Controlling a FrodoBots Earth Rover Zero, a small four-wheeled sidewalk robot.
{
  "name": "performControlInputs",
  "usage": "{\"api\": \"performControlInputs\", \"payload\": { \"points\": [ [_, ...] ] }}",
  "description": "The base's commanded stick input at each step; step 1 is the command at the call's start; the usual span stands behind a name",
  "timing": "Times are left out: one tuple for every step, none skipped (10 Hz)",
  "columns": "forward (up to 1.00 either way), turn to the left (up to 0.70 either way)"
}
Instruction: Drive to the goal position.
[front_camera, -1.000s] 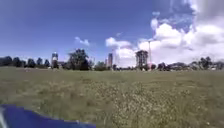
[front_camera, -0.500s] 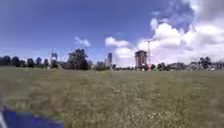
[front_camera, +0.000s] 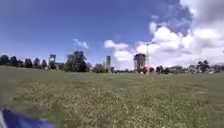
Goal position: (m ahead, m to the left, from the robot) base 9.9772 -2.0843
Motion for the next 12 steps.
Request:
{"api": "performControlInputs", "payload": {
  "points": [
    [0.7, 0.0],
    [0.7, 0.0],
    [0.7, 0.0],
    [0.7, 0.0],
    [0.7, 0.0],
    [0.7, 0.0],
    [0.7, 0.0],
    [0.7, 0.0],
    [0.7, 0.0],
    [0.7, 0.0],
    [0.7, 0.0],
    [0.7, 0.0]
  ]
}}
